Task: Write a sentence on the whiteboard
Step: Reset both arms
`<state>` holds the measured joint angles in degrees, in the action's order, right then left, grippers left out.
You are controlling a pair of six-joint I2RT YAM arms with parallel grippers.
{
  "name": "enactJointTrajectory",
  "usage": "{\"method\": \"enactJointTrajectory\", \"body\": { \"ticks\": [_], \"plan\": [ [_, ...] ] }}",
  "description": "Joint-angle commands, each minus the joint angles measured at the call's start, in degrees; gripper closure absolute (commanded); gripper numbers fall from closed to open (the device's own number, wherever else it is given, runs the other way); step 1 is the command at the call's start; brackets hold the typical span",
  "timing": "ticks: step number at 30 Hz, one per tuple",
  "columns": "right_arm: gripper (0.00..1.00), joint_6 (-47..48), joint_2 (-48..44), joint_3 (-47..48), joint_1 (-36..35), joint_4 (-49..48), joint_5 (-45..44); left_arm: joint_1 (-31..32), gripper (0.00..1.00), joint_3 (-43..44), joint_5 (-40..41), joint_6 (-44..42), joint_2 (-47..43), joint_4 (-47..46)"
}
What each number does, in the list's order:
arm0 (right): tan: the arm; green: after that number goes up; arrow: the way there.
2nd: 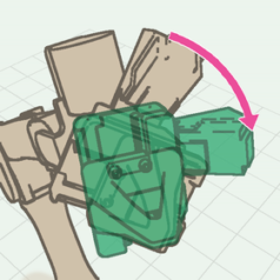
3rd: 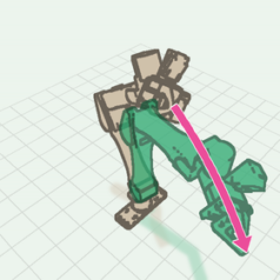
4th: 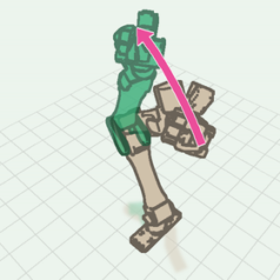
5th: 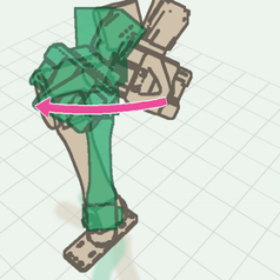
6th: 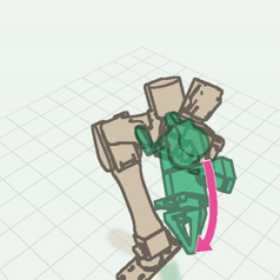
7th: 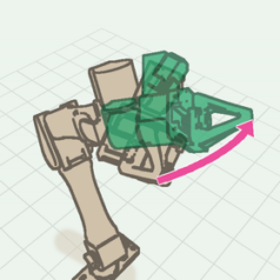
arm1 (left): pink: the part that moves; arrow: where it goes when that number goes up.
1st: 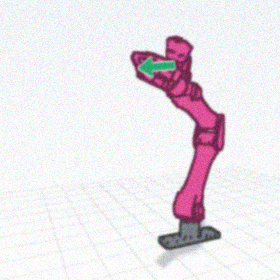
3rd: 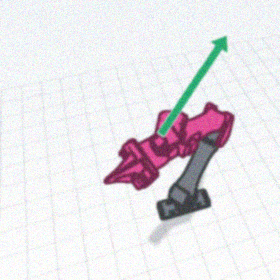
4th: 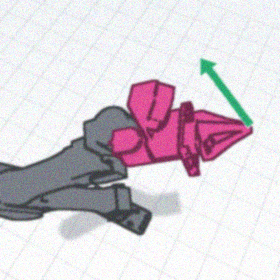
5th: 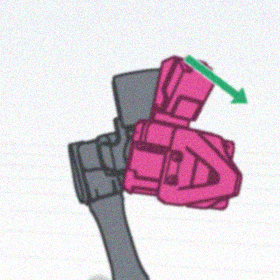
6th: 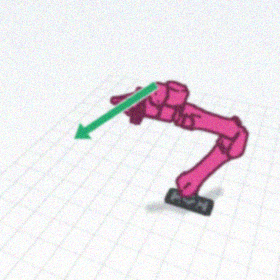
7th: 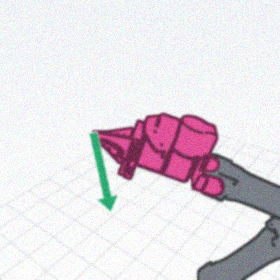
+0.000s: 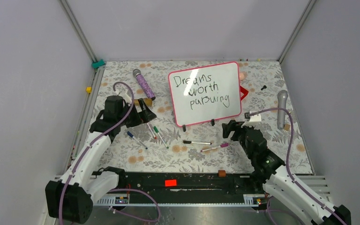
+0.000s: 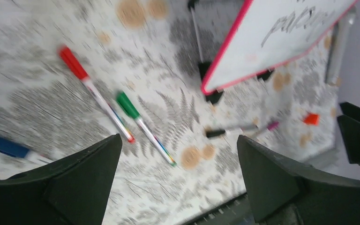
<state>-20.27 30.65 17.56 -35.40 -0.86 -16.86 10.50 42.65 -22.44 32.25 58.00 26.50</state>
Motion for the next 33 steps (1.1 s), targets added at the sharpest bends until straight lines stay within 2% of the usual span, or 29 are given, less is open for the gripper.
{"method": "enactJointTrajectory", "body": {
  "ticks": [1, 4, 8, 11, 15, 19, 21, 23, 26, 27, 29, 31, 33],
  "plan": [
    [0.19, 10.4, -2.4, -5.5, 1.2, -11.8, -16.8, -0.3, 0.04, -1.8, 15.8, -9.8, -4.9, -8.3],
    [0.18, 13.1, 4.1, -4.2, 2.3, -14.8, -21.0, -0.2, 0.01, -6.3, 23.5, -9.0, -5.3, -16.8],
    [0.15, 19.8, 16.8, 0.0, 5.1, -23.2, -18.5, -0.3, 0.01, -10.9, 28.1, -12.6, -4.1, -27.0],
    [0.15, 21.4, 21.6, 0.4, 10.3, -29.3, -16.4, -0.3, 0.01, -13.2, 31.7, -15.1, -2.4, -32.6],
    [0.15, 23.2, 25.5, -2.8, 16.3, -36.9, -13.2, -0.8, 0.05, -15.7, 28.2, -19.6, 0.0, -39.7],
    [0.13, 23.6, 32.7, -8.3, 23.1, -52.8, -2.2, -1.8, 0.05, -17.4, 28.4, -27.5, 1.4, -47.8],
    [0.13, 24.4, 35.7, -7.2, 25.2, -53.5, 4.0, -2.9, 0.06, -20.3, 27.5, -31.0, 3.4, -55.0],
    [0.13, 23.6, 39.1, -7.7, 28.5, -58.1, 8.0, -5.9, 0.07, -24.2, 24.8, -30.0, 5.3, -65.3],
    [0.13, 18.8, 47.1, -9.3, 32.1, -69.5, 8.0, -8.7, 0.08, -26.6, 22.8, -27.0, 8.8, -71.3],
    [0.13, 18.3, 48.5, -8.1, 32.5, -69.8, 7.8, -9.6, 0.08, -25.3, 20.7, -27.1, 9.6, -69.2],
    [0.13, 18.1, 45.7, -4.4, 32.7, -58.1, 8.1, -10.4, 0.1, -23.7, 19.1, -28.1, 11.6, -69.4],
    [0.12, 18.6, 47.3, -3.7, 32.7, -58.6, 10.0, -10.4, 0.13, -22.1, 18.3, -29.6, 13.5, -69.2],
    [0.12, 17.9, 47.0, -2.7, 32.7, -56.6, 7.3, -10.4, 0.13, -24.4, 18.0, -30.5, 17.7, -77.4]
  ]
}}
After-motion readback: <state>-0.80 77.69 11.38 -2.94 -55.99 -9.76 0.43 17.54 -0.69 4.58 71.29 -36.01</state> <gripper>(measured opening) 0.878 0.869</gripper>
